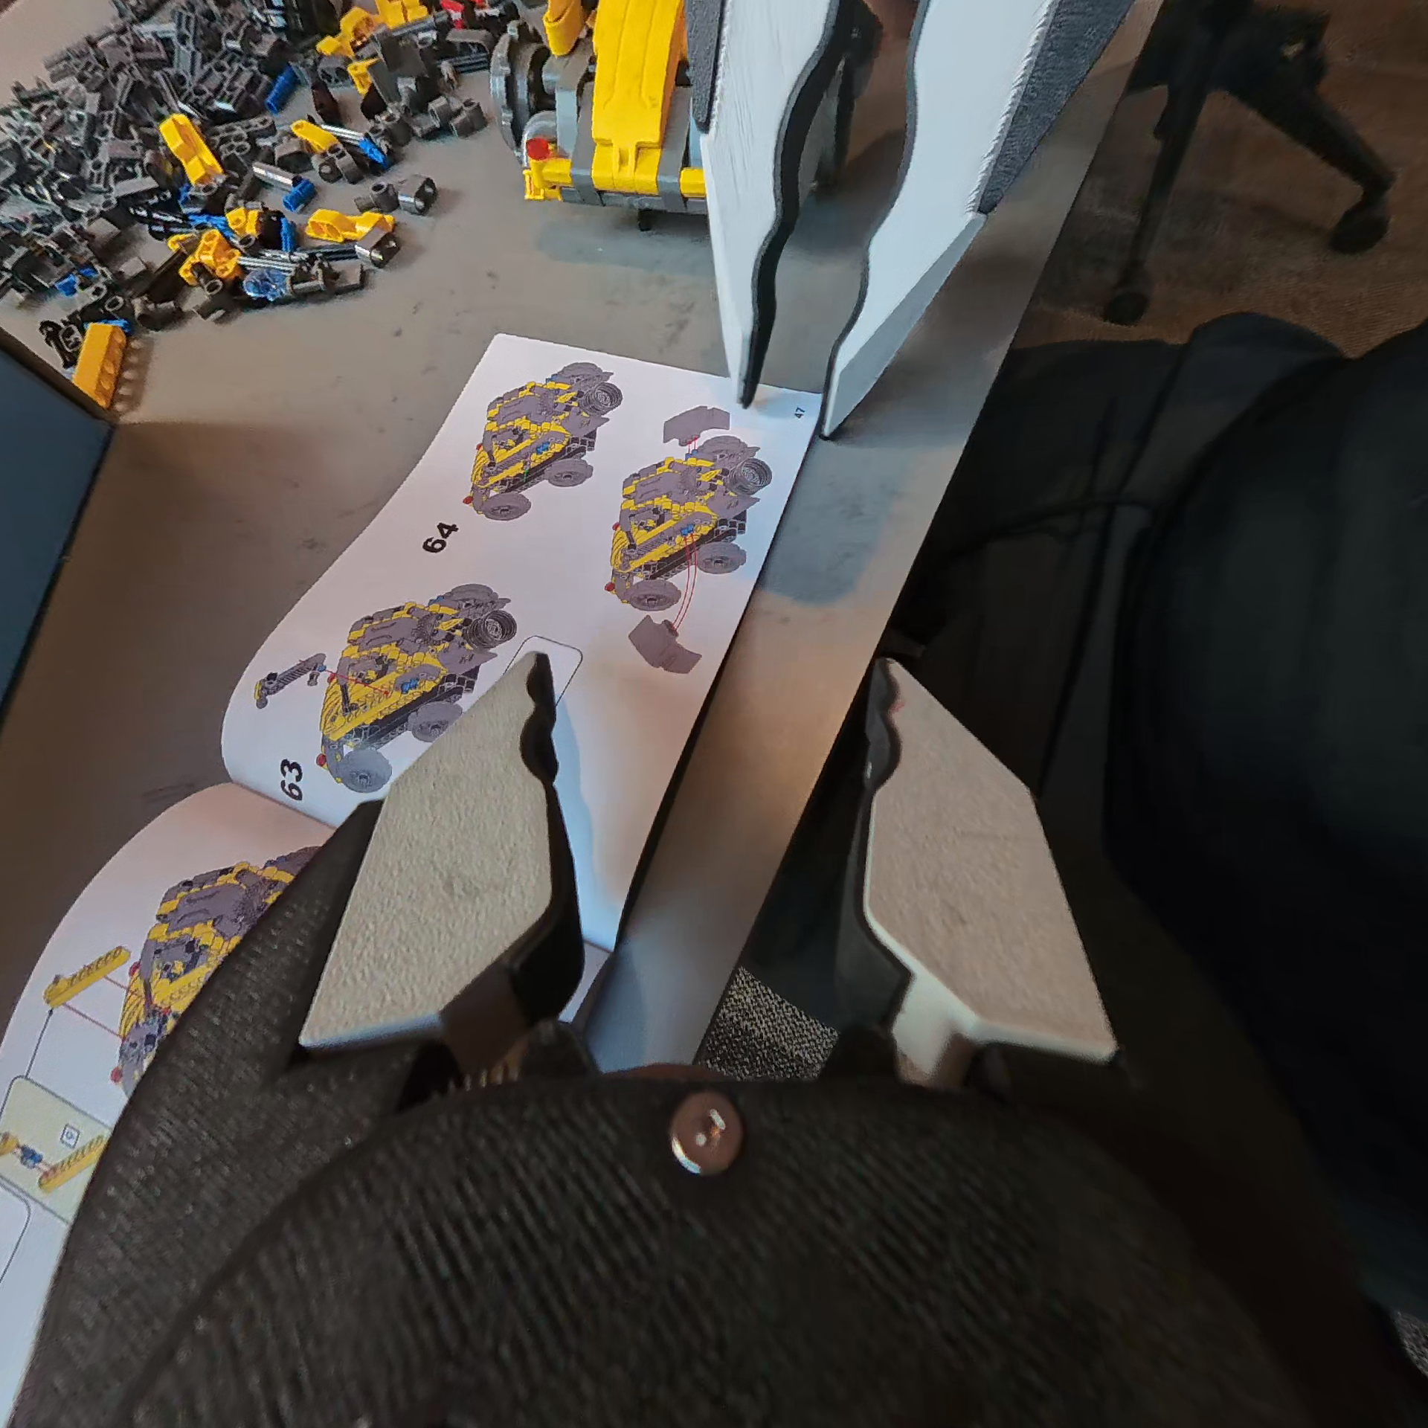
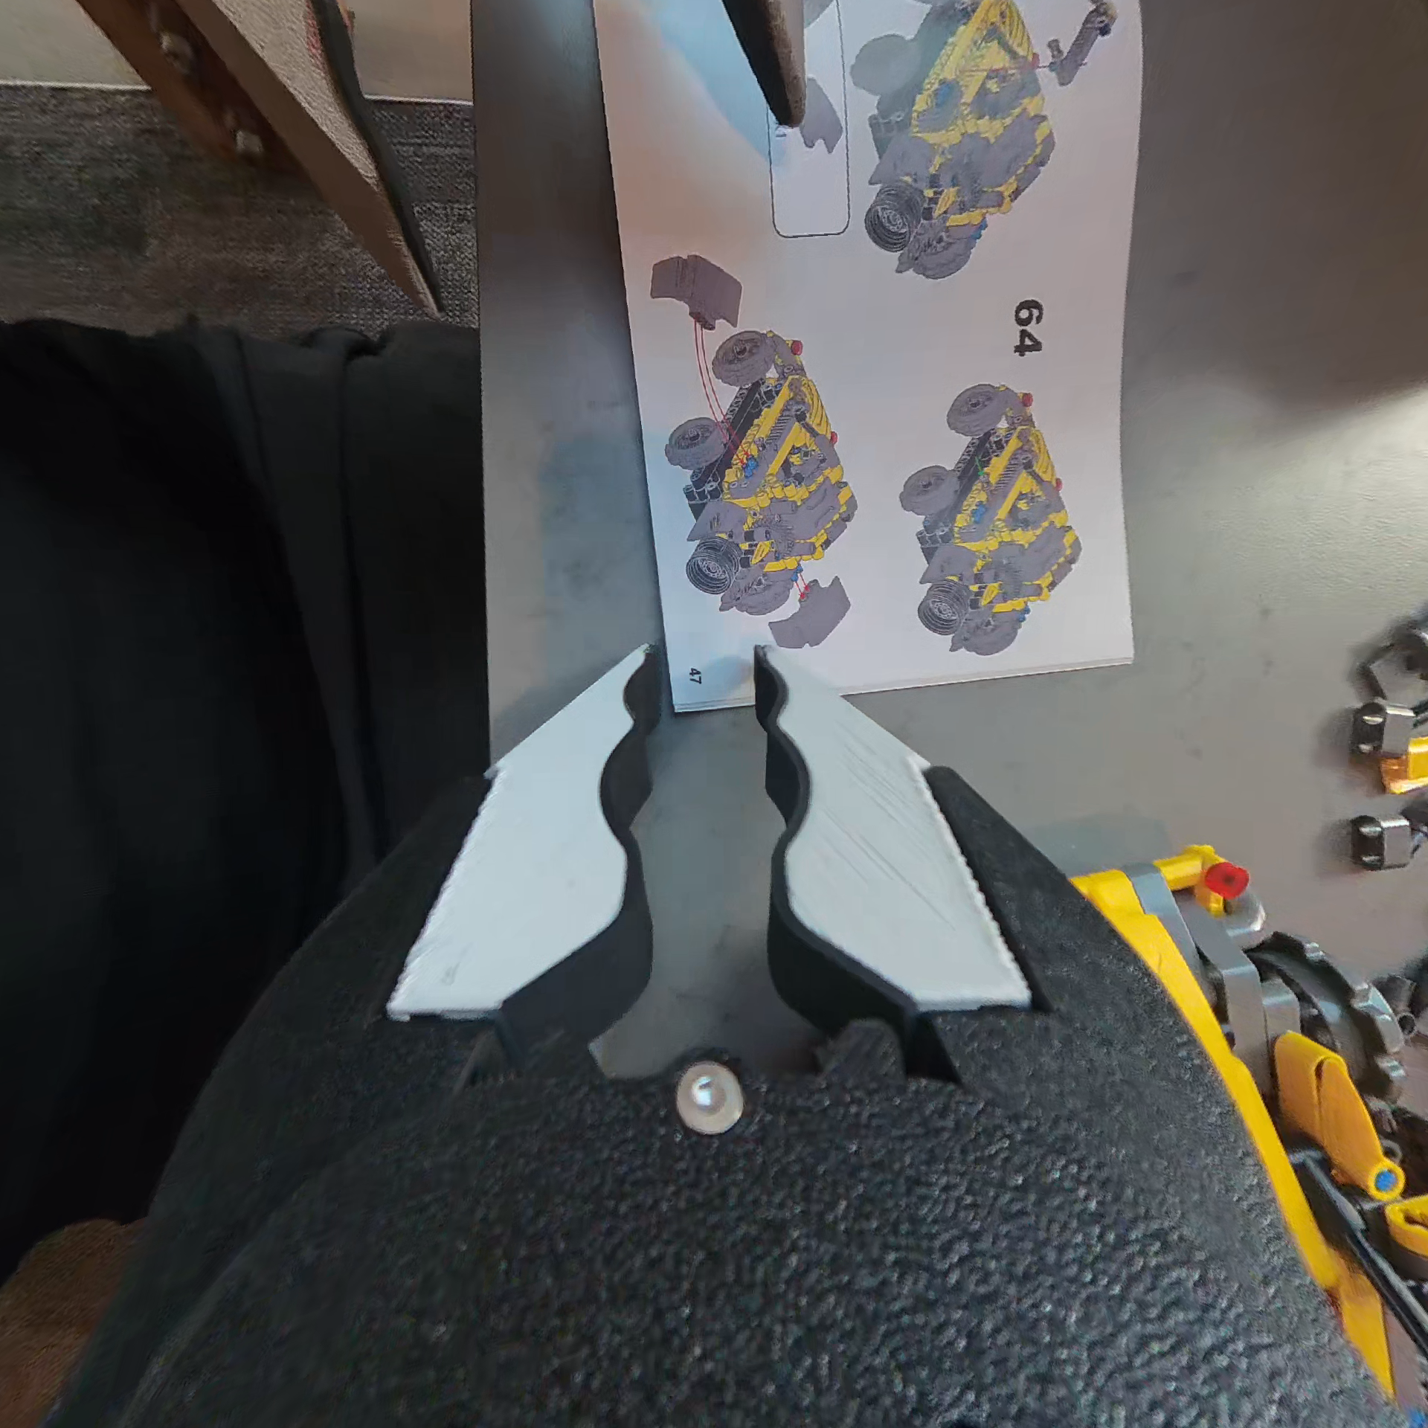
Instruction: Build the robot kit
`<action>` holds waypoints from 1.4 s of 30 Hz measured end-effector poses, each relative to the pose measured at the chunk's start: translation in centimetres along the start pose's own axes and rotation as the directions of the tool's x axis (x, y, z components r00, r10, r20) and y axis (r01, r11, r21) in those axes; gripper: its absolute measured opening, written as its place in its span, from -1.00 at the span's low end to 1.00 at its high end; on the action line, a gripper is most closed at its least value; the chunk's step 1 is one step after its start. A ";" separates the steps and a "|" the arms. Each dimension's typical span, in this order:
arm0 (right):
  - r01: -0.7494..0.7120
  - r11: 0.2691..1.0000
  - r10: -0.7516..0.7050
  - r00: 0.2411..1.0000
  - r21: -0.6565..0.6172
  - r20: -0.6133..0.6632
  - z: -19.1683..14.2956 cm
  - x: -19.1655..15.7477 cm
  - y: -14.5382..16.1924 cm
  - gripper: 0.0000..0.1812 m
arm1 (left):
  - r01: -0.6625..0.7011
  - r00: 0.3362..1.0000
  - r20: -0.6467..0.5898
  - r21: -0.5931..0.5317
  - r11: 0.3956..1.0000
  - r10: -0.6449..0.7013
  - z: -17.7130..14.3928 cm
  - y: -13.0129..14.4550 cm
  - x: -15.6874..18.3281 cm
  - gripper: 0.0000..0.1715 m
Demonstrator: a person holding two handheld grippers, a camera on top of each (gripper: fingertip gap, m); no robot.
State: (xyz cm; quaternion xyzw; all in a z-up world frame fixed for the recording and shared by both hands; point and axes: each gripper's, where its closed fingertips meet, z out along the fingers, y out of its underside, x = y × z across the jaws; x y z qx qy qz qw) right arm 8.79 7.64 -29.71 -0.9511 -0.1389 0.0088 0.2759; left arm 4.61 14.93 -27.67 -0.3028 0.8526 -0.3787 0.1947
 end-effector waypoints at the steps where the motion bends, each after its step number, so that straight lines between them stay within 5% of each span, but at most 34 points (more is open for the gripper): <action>1: -0.004 1.000 0.004 1.000 -0.005 0.023 0.0 -0.2 0.0 -0.81 | 0.000 1.000 0.000 0.000 1.000 0.000 0.0 0.0 -0.1 -0.08; 5: -0.028 1.000 0.029 0.995 -0.014 0.100 0.1 -0.8 0.0 -1.00 | -0.011 1.000 0.006 -0.003 1.000 0.011 0.0 0.0 -0.3 -0.09; 10: -0.075 0.996 0.069 0.987 0.043 0.143 -0.3 -1.0 -1.0 -1.00 | -0.022 1.000 0.015 -0.005 1.000 0.022 0.1 -0.3 -0.3 -0.11; 15: -0.086 0.993 0.082 0.995 0.078 0.055 -1.2 0.7 -1.6 -1.00 | -0.020 0.998 0.064 -0.049 0.999 0.023 0.4 0.0 -1.1 -0.13; 19: -0.157 0.987 0.155 0.987 0.047 0.041 -0.6 0.8 -1.0 -0.40 | 0.007 0.997 0.073 -0.073 0.997 -0.001 0.0 0.7 -1.8 -0.07; 22: -0.177 0.984 0.173 0.980 0.029 0.101 0.3 -0.2 -0.5 -0.34 | 0.087 0.996 0.043 -0.096 0.992 -0.084 -0.7 2.0 -2.5 0.01; 30: -0.093 0.996 0.093 0.992 -0.005 0.081 0.5 -0.1 -0.7 -0.67 | 0.160 0.987 0.020 -0.081 0.984 -0.159 -0.8 3.6 -3.7 -0.24; 35: -0.148 0.989 0.144 0.976 0.015 0.165 0.8 -0.8 -1.6 -0.75 | 0.141 0.990 0.001 -0.083 0.986 -0.141 -0.8 3.7 -3.3 -0.21; 42: -0.130 0.990 0.123 0.985 0.049 0.117 -0.4 0.1 -2.0 -0.89 | 0.137 0.989 -0.039 -0.058 0.989 -0.140 -1.2 3.8 -2.8 -0.23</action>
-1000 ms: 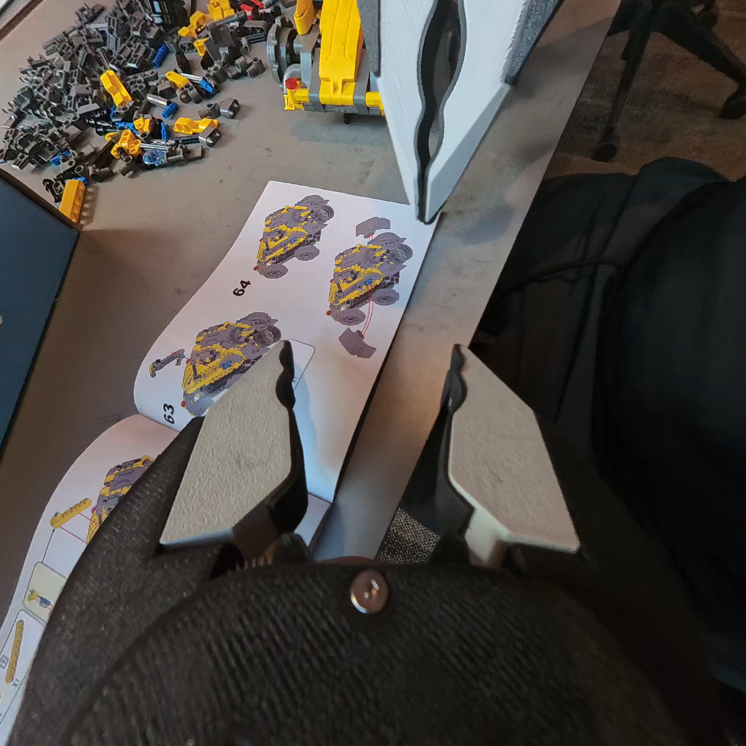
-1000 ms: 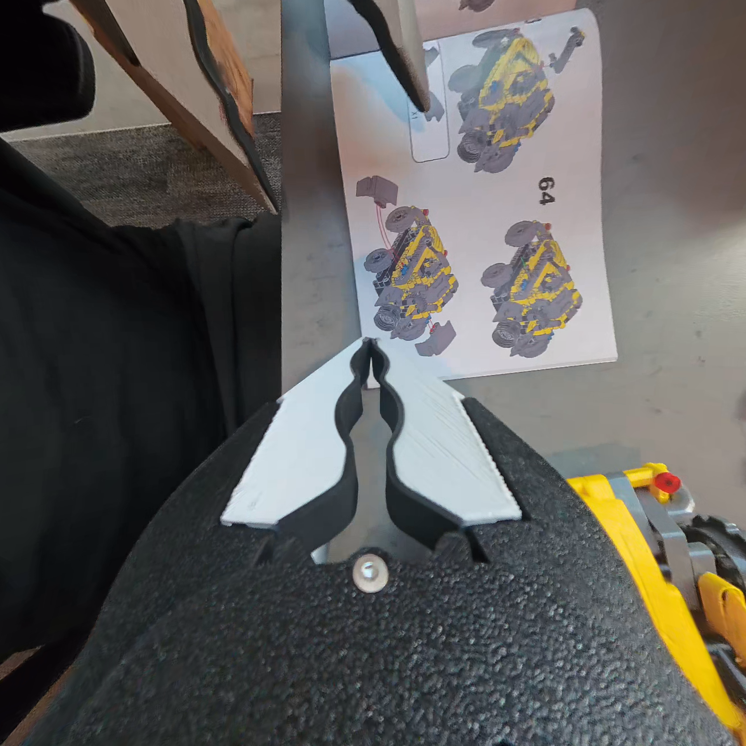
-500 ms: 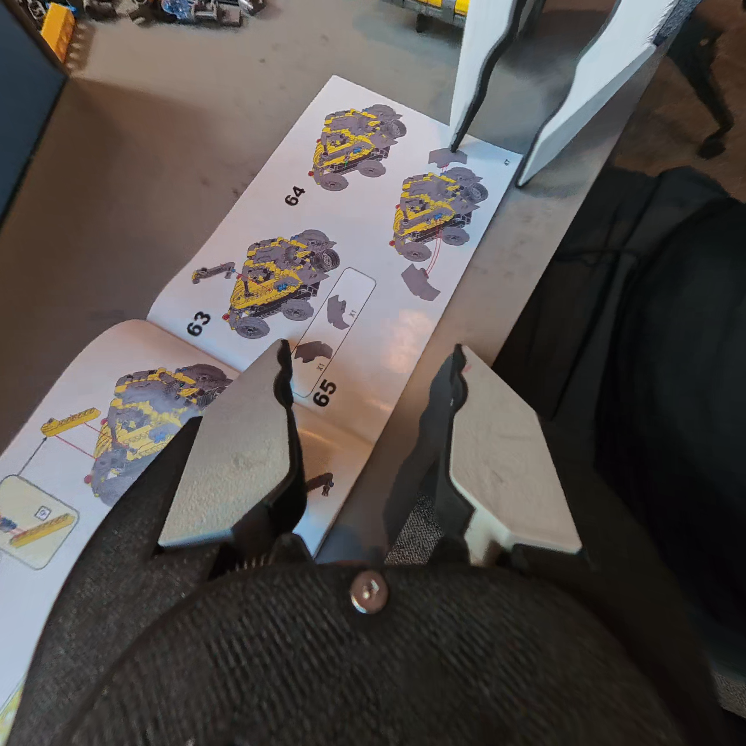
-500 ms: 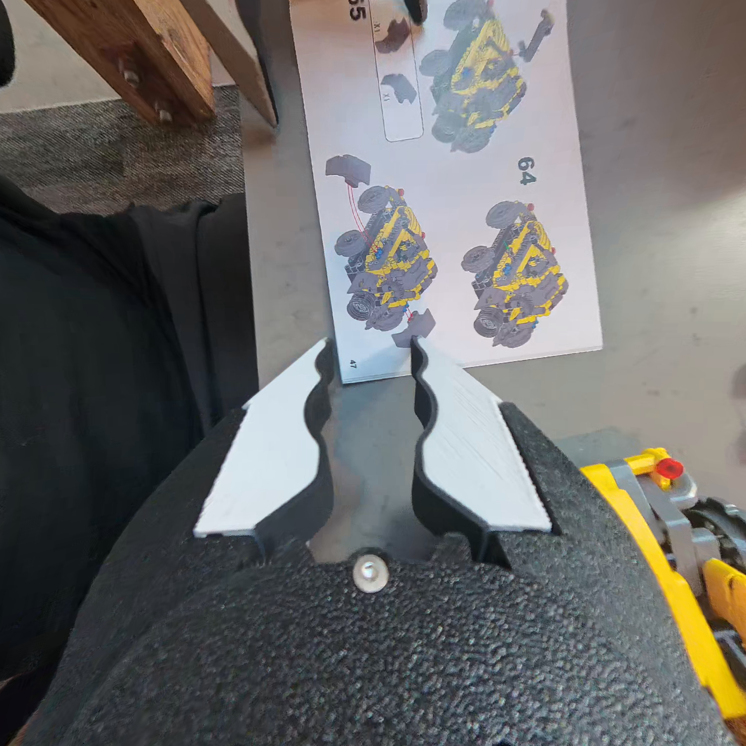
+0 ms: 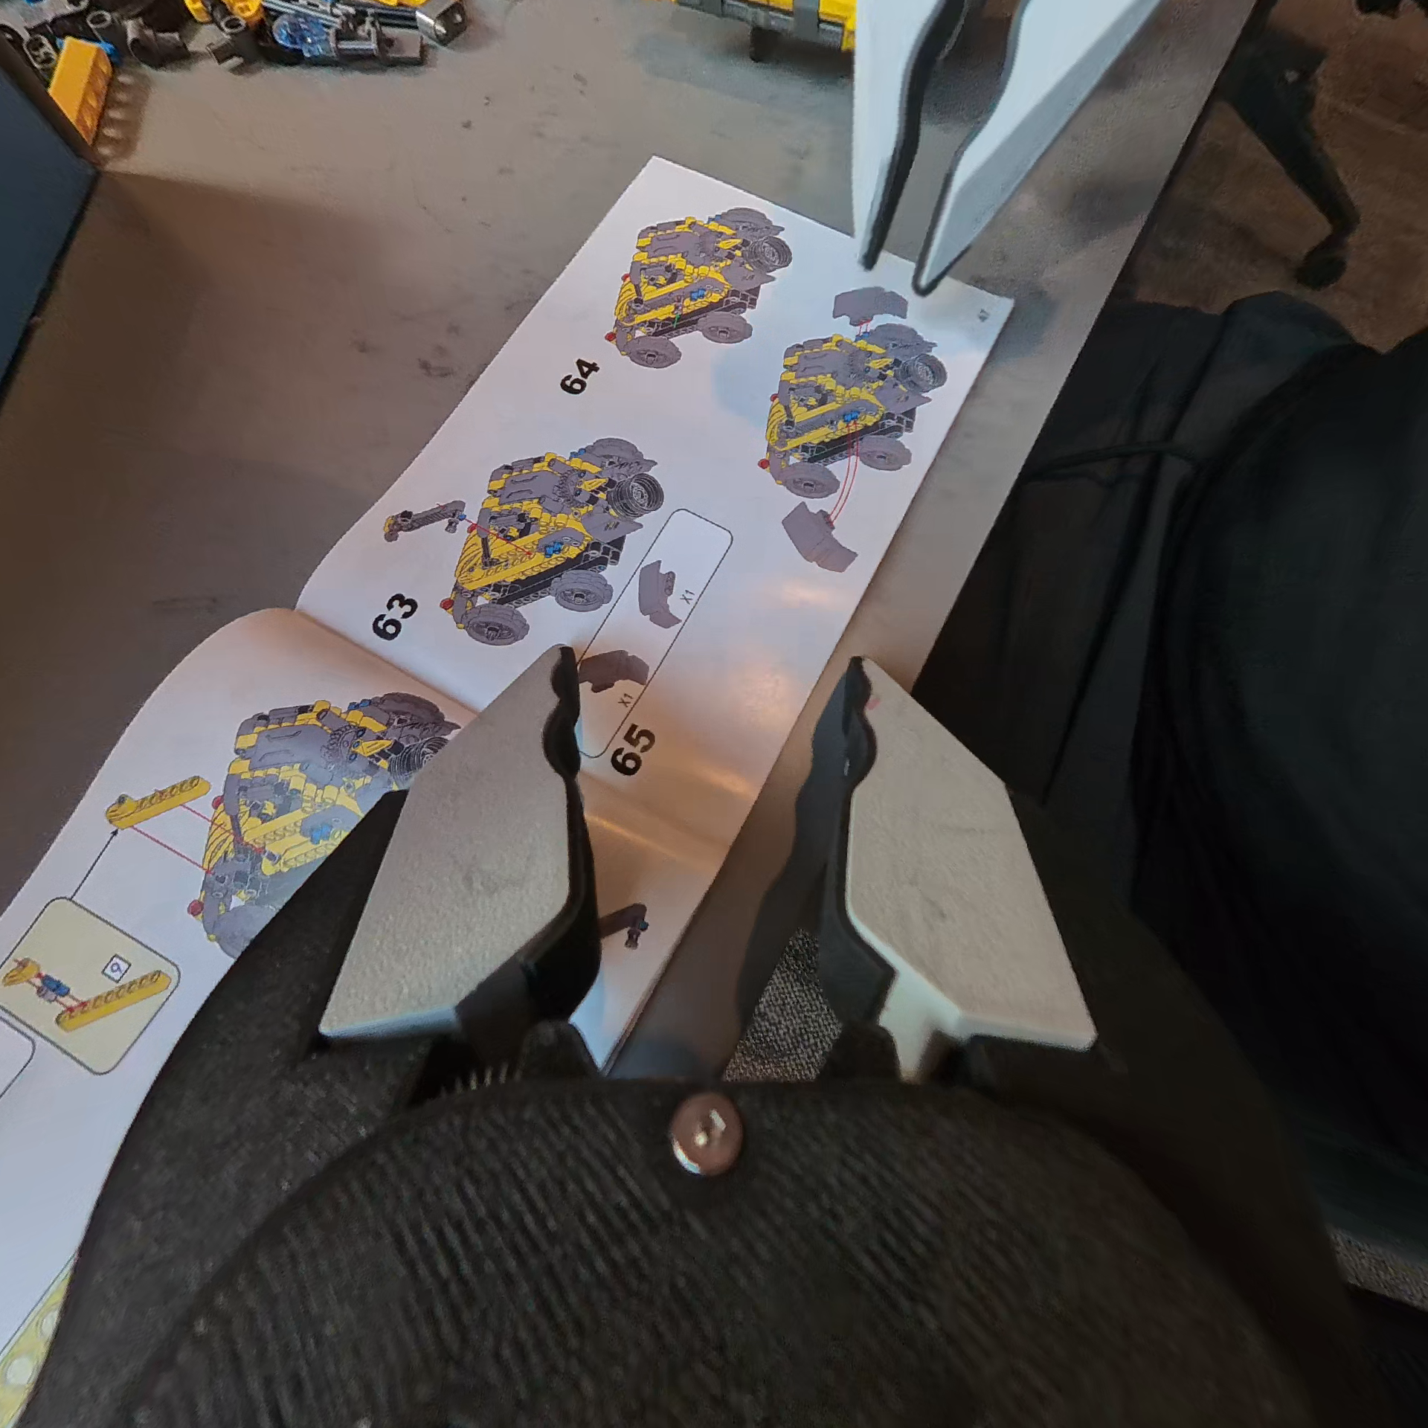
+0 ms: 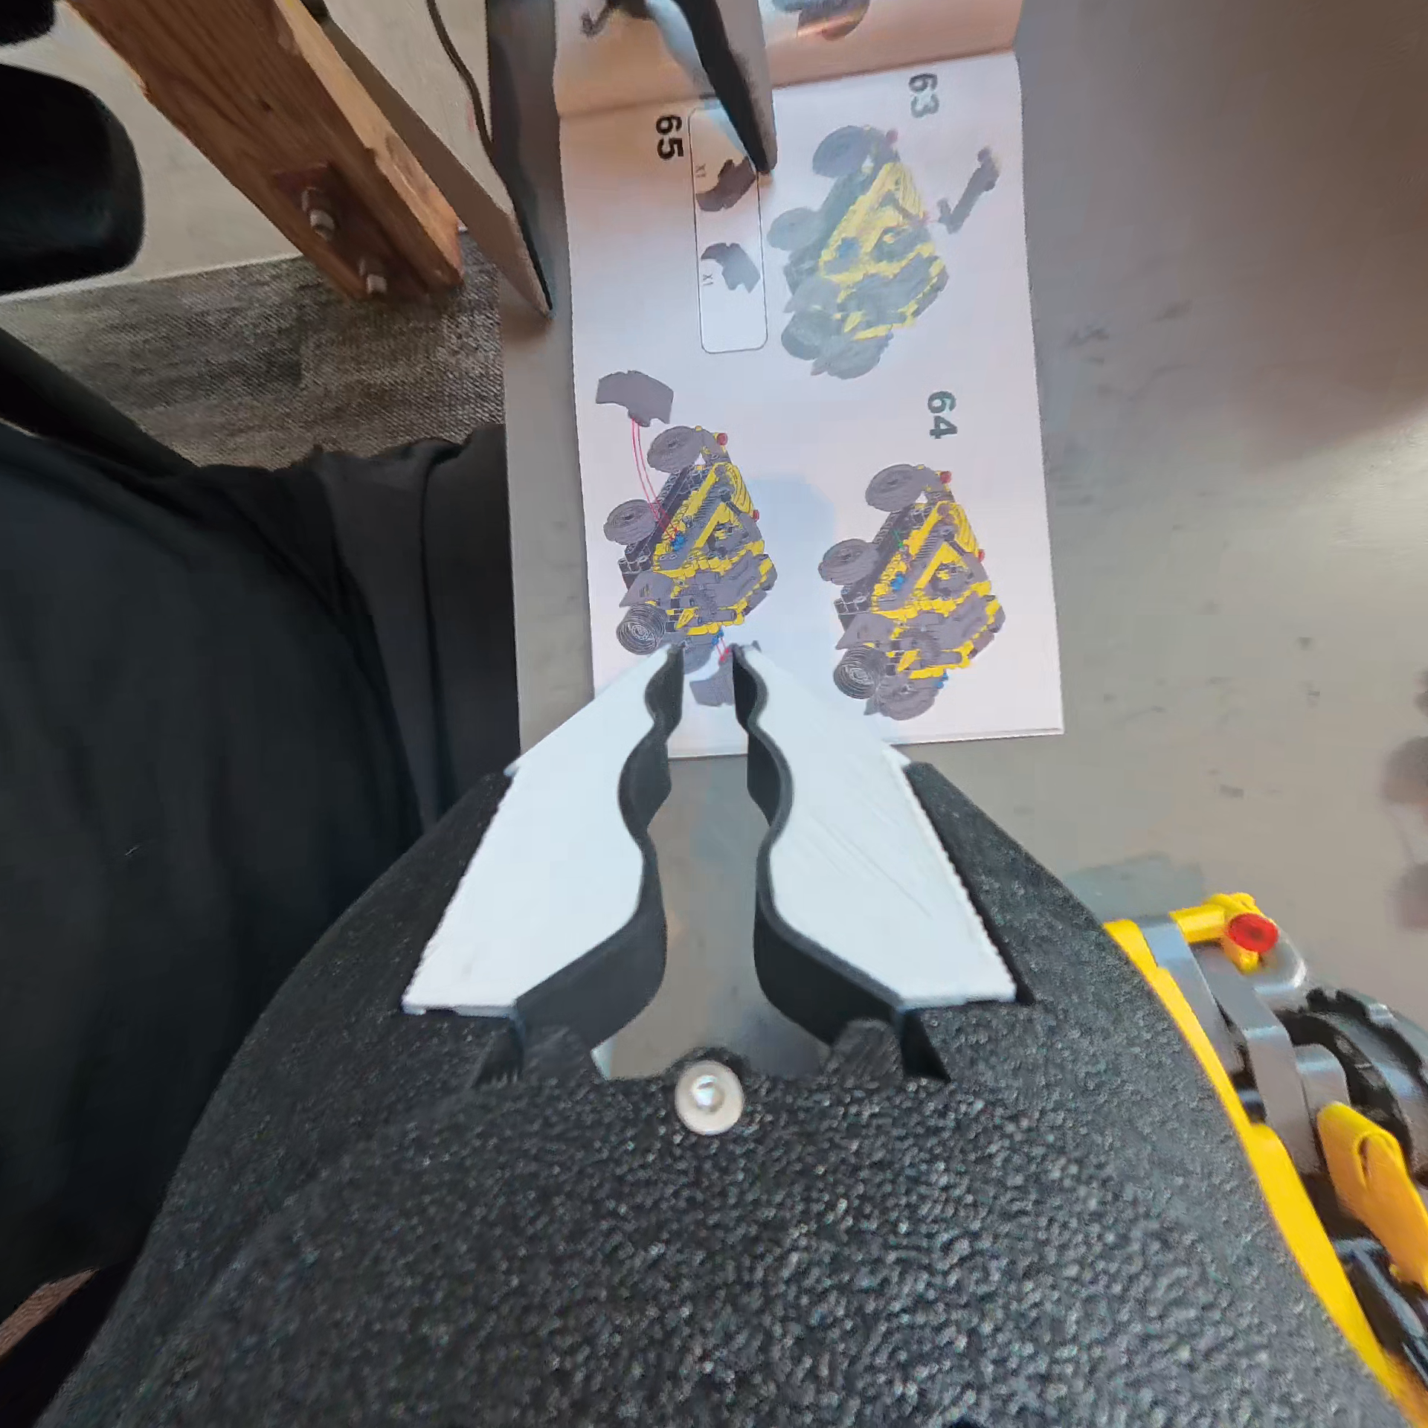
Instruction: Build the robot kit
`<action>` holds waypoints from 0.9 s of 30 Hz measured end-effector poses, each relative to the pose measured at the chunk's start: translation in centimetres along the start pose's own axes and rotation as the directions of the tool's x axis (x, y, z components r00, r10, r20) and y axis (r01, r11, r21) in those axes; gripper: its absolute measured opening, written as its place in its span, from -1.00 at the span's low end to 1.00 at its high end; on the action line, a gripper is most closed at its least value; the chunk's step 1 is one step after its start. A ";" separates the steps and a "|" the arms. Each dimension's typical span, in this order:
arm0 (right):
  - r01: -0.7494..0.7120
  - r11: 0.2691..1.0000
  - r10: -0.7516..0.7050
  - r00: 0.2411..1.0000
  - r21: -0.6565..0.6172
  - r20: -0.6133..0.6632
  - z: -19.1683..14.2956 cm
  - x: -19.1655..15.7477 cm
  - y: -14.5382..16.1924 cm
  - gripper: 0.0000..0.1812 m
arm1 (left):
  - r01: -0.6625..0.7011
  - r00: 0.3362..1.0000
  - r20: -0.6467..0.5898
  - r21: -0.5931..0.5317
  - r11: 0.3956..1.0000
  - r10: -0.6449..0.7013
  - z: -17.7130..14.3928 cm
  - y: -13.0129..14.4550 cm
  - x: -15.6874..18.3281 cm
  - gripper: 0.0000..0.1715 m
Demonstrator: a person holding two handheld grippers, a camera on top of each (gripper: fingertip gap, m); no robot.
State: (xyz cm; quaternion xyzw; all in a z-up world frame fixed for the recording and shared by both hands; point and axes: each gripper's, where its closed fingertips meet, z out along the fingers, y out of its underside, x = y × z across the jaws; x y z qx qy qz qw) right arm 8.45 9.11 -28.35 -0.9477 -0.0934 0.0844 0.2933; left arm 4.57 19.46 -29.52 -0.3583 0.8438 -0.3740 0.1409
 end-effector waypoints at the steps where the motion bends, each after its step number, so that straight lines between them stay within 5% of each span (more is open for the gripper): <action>1: -0.004 1.000 0.004 1.000 -0.011 0.009 -0.2 -0.1 0.2 -0.87 | 0.000 1.000 -0.002 0.003 1.000 0.000 0.0 0.0 0.0 -0.24; 4: 0.070 0.990 -0.076 0.996 -0.120 -0.049 0.4 0.4 1.8 -0.80 | 0.002 1.000 -0.005 0.003 1.000 -0.002 0.0 0.0 0.0 -0.24; 6: 0.112 0.987 -0.115 0.993 -0.117 -0.020 0.8 -0.6 1.7 -1.00 | 0.010 1.000 -0.007 0.006 1.000 -0.010 0.0 0.0 0.1 -0.22; 10: 0.169 0.978 -0.177 0.983 -0.122 -0.057 1.0 -0.7 1.5 -1.00 | 0.011 1.000 0.000 0.001 1.000 -0.011 0.0 0.0 0.2 -0.19; 27: 0.054 0.999 -0.054 0.999 0.009 0.002 2.0 -1.1 -0.8 -1.00 | -0.021 1.000 0.010 0.003 1.000 0.021 0.2 -0.1 0.6 -0.21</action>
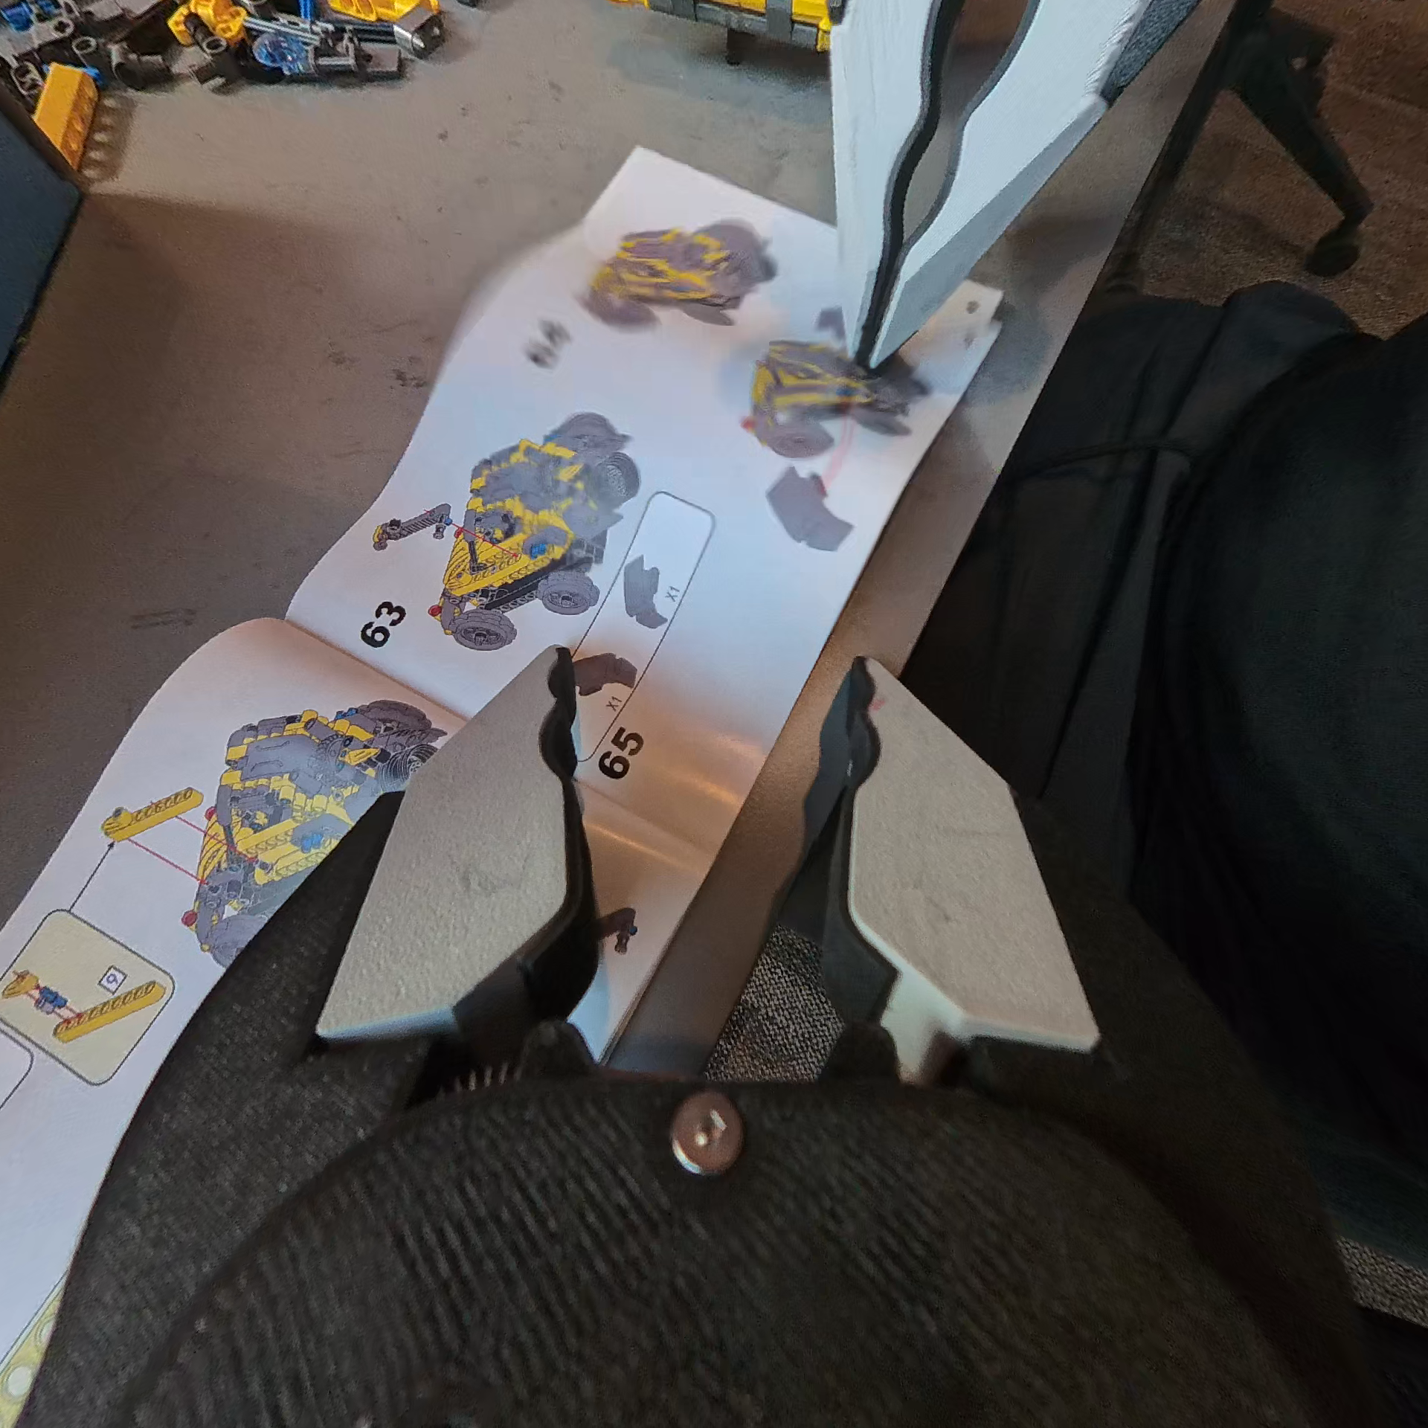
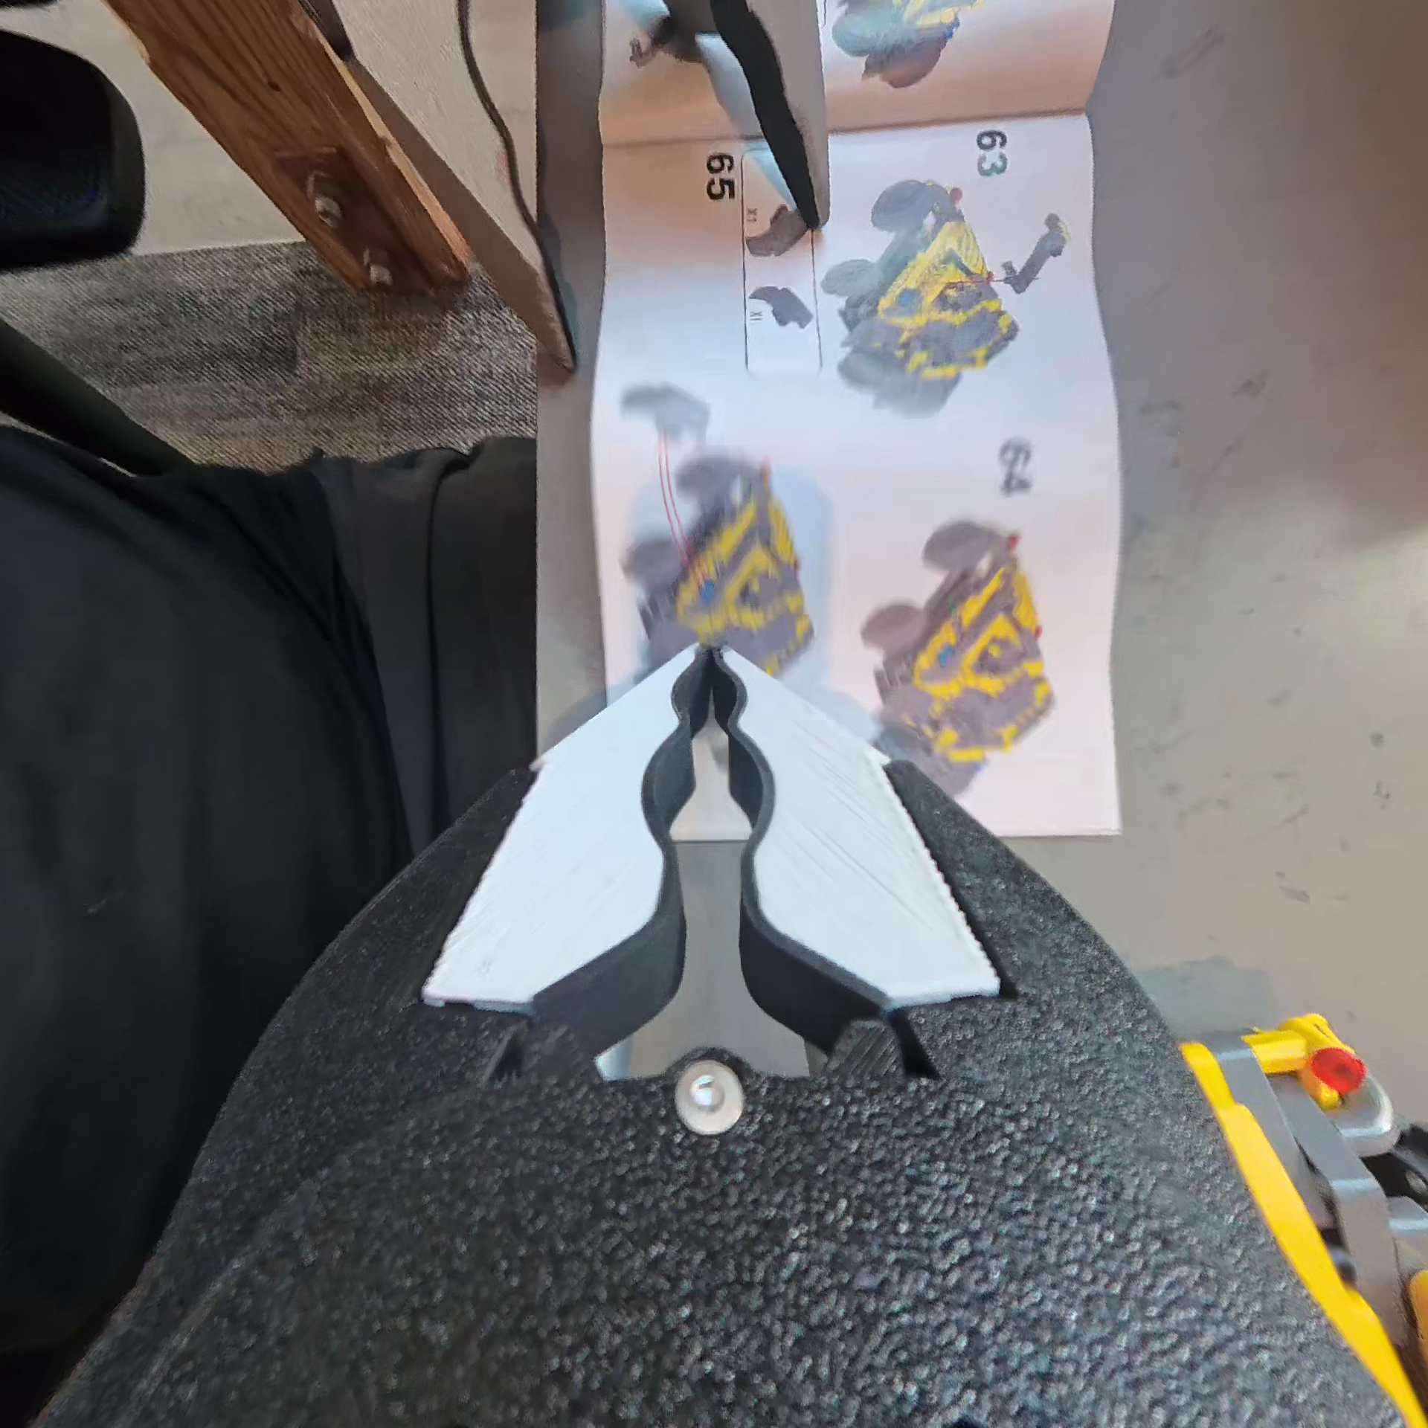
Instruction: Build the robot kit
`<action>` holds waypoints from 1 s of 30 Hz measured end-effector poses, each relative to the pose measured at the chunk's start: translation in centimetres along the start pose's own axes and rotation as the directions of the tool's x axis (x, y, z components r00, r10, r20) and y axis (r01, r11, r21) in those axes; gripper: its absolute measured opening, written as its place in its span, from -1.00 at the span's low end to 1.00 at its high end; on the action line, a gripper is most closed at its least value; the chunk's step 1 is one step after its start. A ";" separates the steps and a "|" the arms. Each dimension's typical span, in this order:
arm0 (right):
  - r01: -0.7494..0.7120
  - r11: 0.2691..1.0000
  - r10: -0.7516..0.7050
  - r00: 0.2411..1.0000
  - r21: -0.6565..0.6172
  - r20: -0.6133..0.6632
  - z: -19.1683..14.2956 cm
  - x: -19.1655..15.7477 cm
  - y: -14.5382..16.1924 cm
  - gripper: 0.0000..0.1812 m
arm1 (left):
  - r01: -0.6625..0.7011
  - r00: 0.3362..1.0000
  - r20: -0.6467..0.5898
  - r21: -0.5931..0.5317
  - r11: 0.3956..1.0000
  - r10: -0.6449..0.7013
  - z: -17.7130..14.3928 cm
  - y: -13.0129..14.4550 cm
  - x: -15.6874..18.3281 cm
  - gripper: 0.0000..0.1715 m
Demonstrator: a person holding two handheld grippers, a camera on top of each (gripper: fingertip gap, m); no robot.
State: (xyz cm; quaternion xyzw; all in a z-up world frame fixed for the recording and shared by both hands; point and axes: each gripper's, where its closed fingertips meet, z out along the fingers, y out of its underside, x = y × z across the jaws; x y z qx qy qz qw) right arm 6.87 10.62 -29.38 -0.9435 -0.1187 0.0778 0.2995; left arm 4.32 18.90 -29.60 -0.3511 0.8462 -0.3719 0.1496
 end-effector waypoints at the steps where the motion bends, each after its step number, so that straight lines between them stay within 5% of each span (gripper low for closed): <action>1: -0.013 1.000 0.013 1.000 0.005 0.012 0.1 -0.1 -0.1 -1.00 | 0.000 1.000 0.000 0.000 1.000 0.000 0.0 0.0 0.0 -0.22; 10: -0.014 1.000 0.014 0.999 0.026 0.031 0.0 -0.5 -0.4 -1.00 | -0.004 1.000 0.008 0.002 1.000 0.004 0.0 -0.1 -0.1 -0.23; 13: 0.034 0.999 -0.034 0.999 0.004 0.018 -1.5 -0.6 0.1 -0.73 | 0.000 1.000 0.007 0.006 1.000 0.000 0.0 -0.1 -0.1 -0.25; 19: 0.097 0.992 -0.096 0.995 -0.083 0.007 -2.4 -1.1 2.8 -0.63 | -0.002 1.000 0.007 0.006 1.000 0.002 0.0 -0.1 -0.1 -0.25; 30: 0.164 0.982 -0.162 0.986 -0.099 0.026 -1.9 -2.2 3.1 -0.98 | -0.004 1.000 0.006 0.009 1.000 0.004 0.0 -0.1 -0.1 -0.24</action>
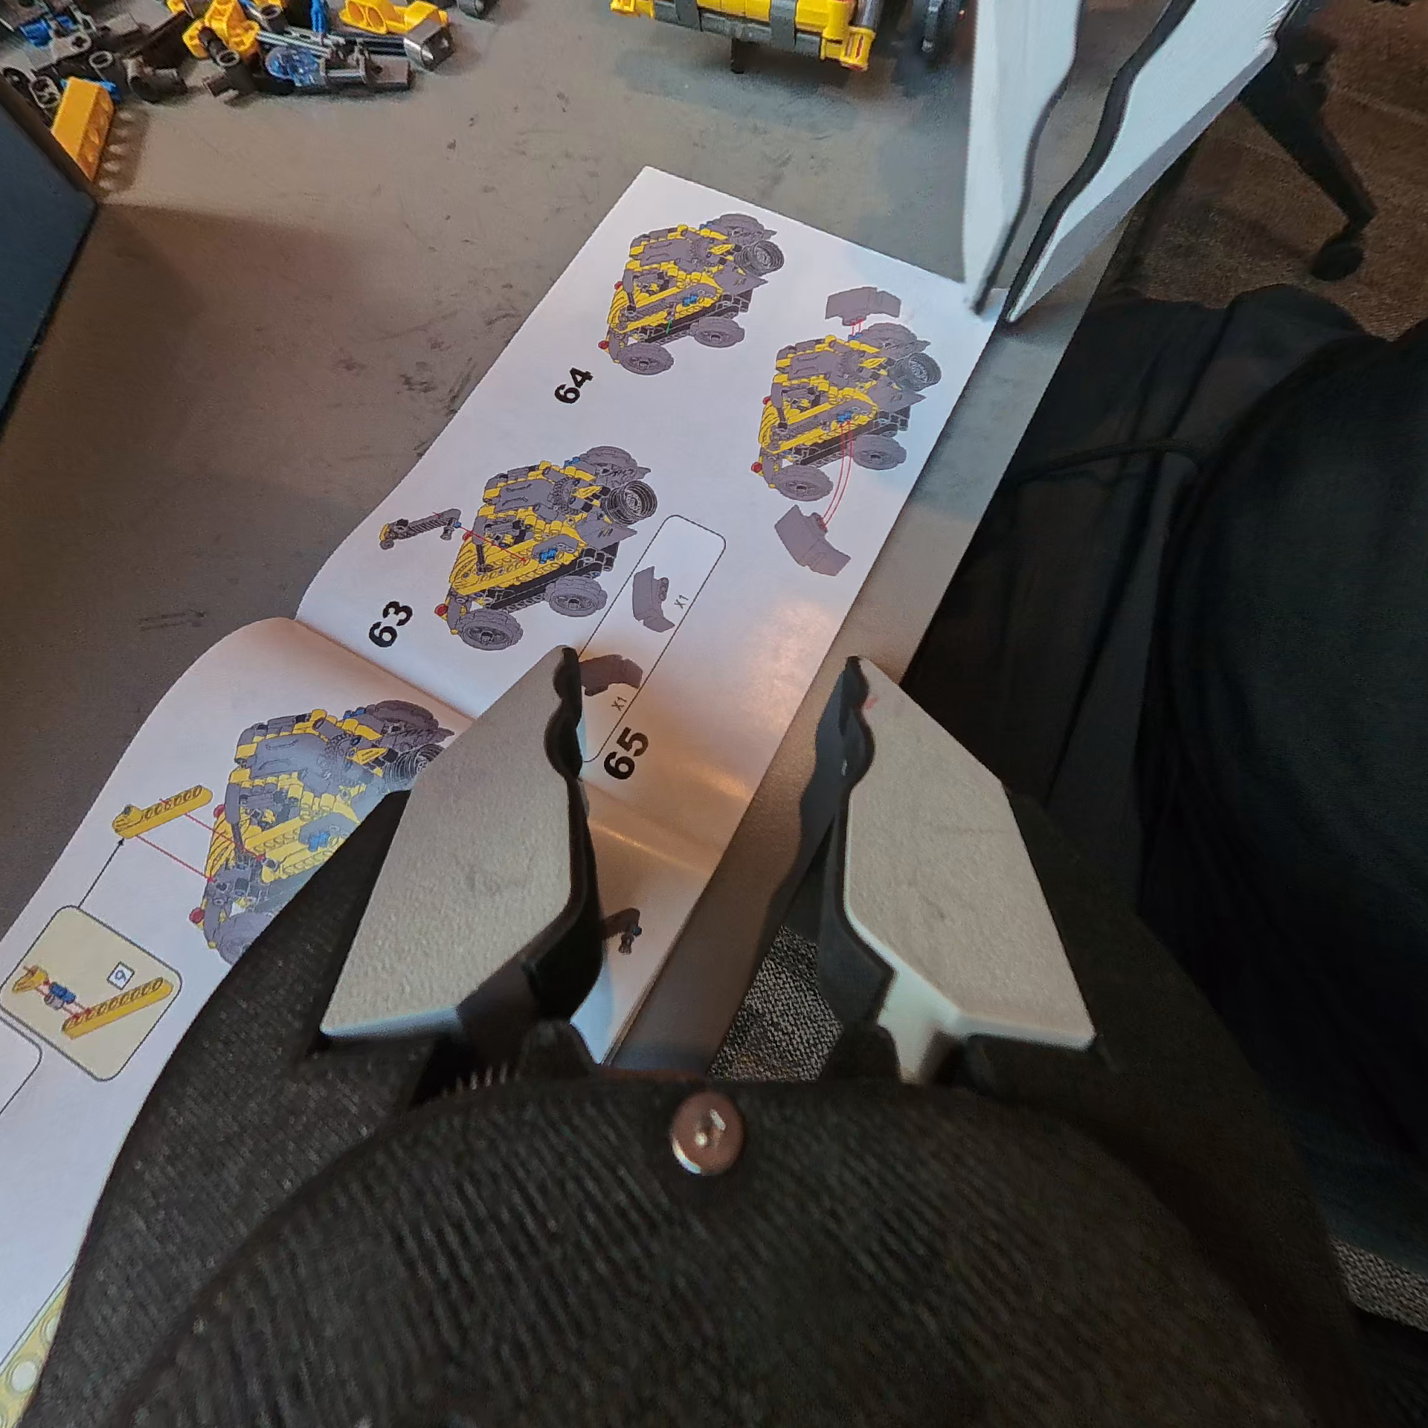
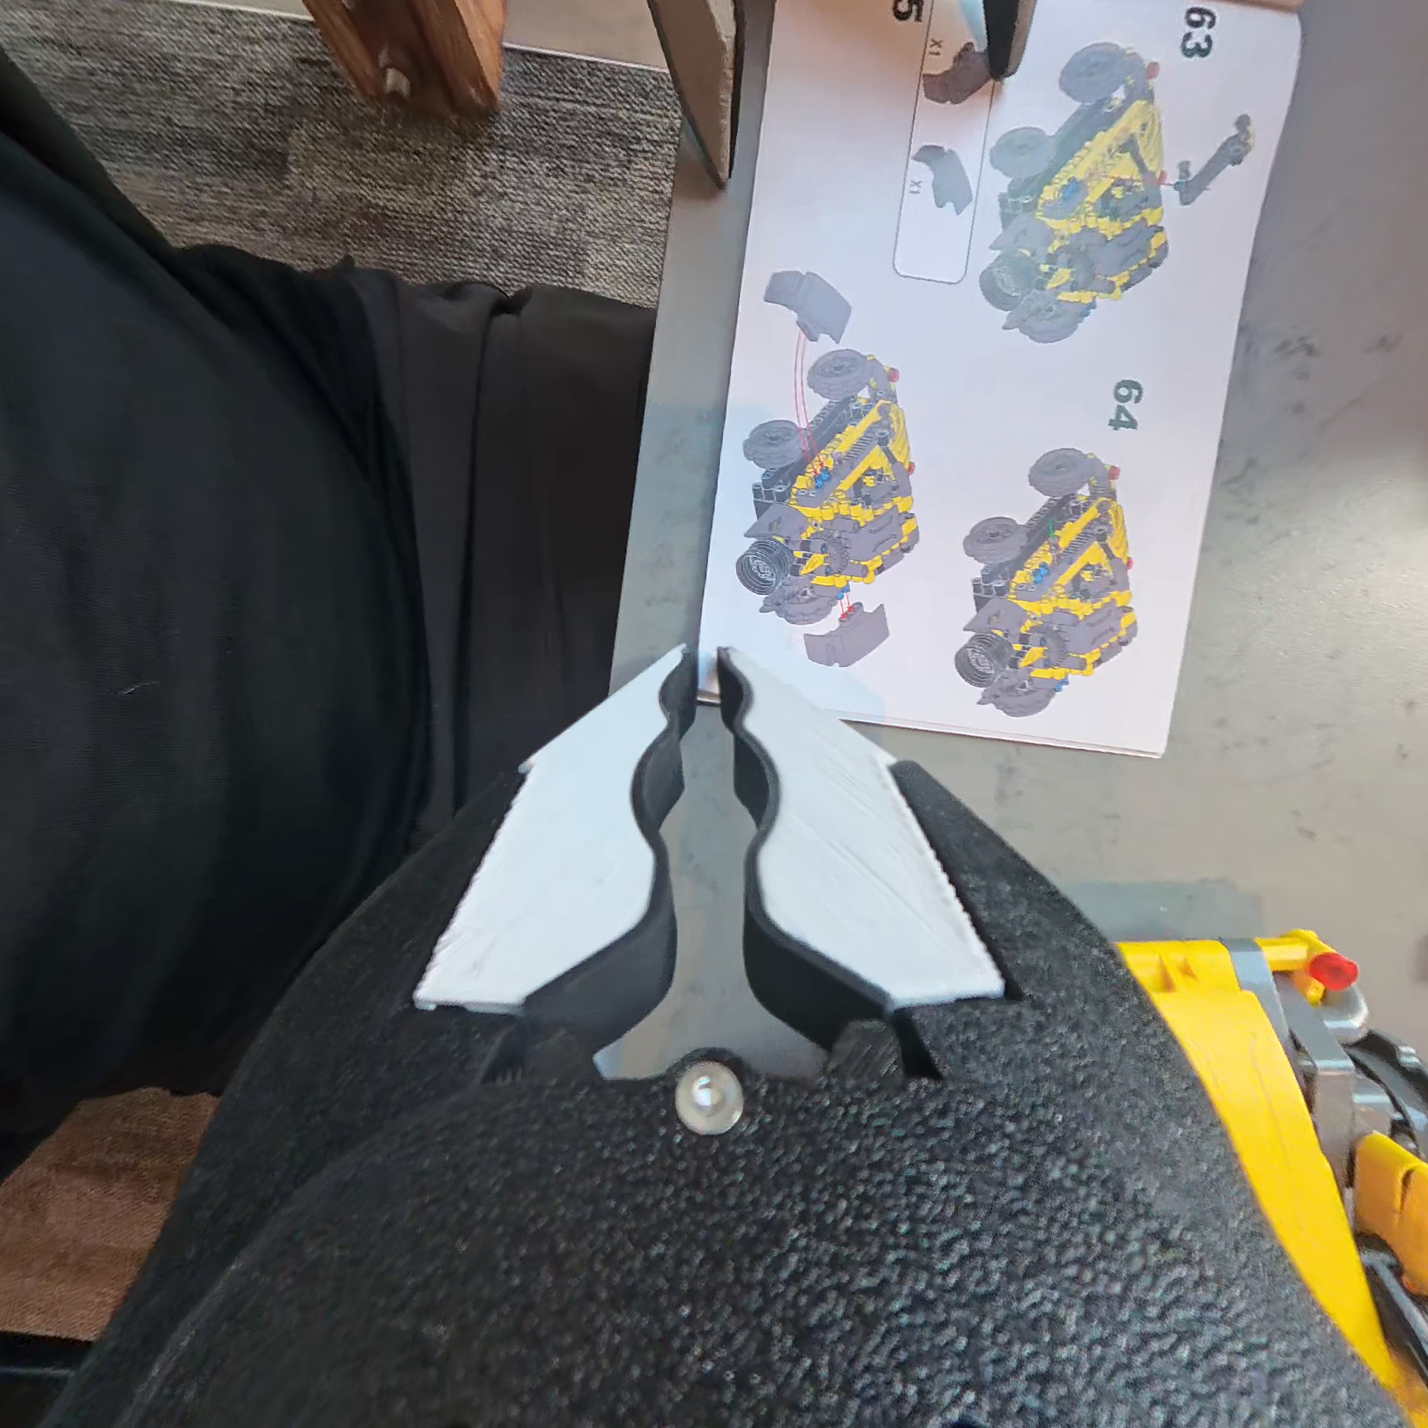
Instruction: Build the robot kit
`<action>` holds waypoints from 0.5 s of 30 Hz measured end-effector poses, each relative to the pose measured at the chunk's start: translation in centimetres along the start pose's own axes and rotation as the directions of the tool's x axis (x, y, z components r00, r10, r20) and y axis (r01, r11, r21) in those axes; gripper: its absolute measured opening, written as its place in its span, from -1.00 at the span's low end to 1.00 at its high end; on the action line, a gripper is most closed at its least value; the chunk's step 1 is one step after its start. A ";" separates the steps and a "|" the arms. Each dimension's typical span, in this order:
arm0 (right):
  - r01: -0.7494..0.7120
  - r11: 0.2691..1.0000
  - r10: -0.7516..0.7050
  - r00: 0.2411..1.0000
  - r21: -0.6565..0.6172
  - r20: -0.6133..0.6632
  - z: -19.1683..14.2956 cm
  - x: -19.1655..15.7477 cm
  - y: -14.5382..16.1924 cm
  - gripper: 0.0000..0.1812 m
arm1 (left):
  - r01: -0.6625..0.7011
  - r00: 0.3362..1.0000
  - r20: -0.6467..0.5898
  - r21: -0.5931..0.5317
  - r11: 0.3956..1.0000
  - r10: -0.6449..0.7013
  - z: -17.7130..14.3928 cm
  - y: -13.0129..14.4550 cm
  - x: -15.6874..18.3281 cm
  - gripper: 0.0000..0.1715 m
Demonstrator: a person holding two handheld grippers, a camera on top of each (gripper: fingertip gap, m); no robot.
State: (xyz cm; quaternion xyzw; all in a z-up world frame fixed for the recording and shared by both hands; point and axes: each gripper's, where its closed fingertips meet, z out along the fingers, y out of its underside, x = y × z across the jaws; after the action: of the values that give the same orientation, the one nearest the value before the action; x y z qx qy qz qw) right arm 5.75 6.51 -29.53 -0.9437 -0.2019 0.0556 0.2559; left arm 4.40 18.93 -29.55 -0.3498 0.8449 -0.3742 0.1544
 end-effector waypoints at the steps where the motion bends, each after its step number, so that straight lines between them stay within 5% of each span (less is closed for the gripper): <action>1: -0.006 1.000 0.006 1.000 0.005 0.010 0.0 -0.1 -0.1 -1.00 | 0.000 1.000 -0.001 0.000 1.000 0.000 0.0 0.0 0.0 -0.24; 15: -0.172 0.978 0.166 0.984 0.121 0.062 -1.5 1.0 -1.5 -1.00 | -0.019 0.999 -0.043 0.060 0.998 0.022 -0.6 -1.1 0.9 -0.24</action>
State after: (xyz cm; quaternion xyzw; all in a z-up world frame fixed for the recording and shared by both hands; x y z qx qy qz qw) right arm 6.44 7.38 -27.52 -0.9378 -0.1237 0.1140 0.3039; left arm 3.97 18.05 -28.32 -0.3281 0.8399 -0.4054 0.1500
